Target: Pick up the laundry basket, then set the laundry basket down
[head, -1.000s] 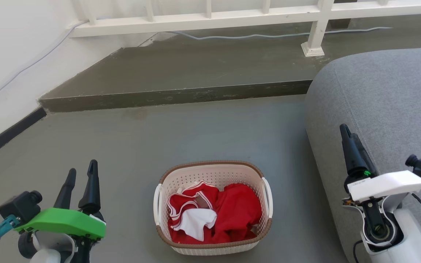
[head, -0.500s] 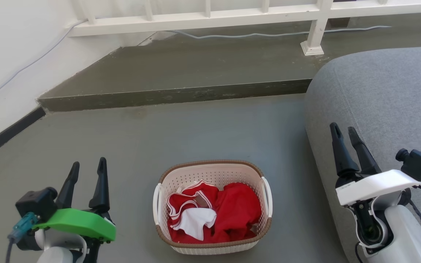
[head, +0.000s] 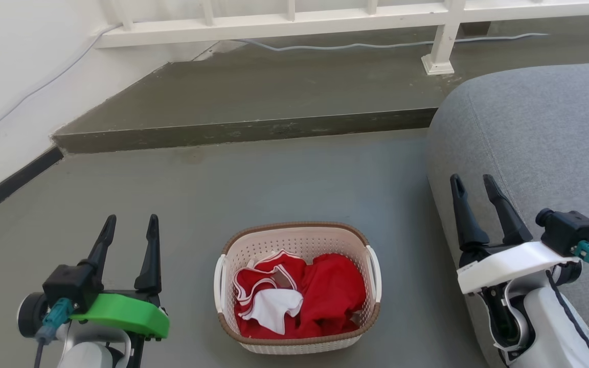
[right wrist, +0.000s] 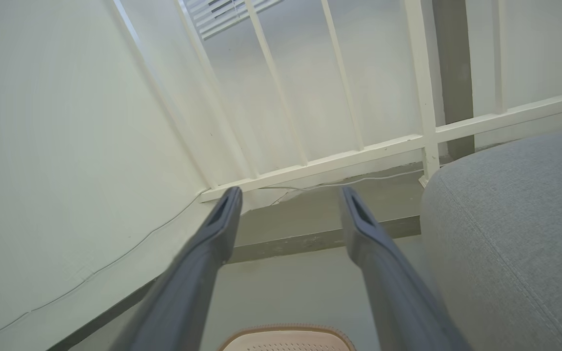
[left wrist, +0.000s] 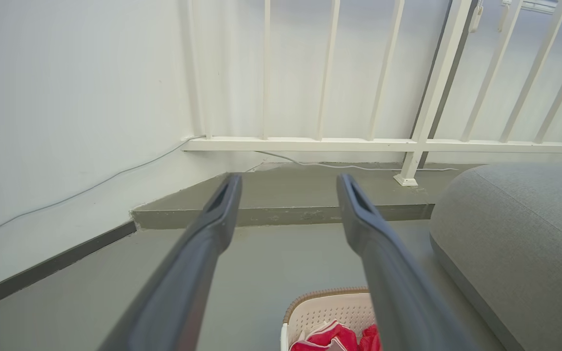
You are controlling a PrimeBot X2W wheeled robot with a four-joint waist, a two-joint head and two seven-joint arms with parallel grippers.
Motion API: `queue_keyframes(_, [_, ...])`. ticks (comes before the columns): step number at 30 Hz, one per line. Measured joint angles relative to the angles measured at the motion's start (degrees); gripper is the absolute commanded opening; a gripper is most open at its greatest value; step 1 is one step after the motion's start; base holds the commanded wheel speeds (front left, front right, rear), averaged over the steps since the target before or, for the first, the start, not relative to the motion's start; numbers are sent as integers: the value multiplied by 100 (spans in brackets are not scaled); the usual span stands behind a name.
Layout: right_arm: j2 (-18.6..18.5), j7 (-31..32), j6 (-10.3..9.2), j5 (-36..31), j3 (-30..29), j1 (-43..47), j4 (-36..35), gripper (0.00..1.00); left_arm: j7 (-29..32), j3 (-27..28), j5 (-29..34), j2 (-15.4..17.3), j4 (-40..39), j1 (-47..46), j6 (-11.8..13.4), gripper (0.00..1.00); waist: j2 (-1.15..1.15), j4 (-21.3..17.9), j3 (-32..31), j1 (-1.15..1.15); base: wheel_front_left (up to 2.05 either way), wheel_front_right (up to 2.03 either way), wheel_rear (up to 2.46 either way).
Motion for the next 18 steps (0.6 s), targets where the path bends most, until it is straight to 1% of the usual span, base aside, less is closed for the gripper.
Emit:
queue_keyframes(6, [66, -70, -5, -327, -1, -3, -1, 100, -48, 0, 299, -13, -10, -2, 0, 100, 0, -5, 5, 0, 0, 0, 0])
queue_keyframes(18, [120, -77, -9, -476, -127, -3, 60, 100, -48, 65, 358, -130, -1, -3, -42, 100, 0, -8, -7, 0, 0, 0, 0])
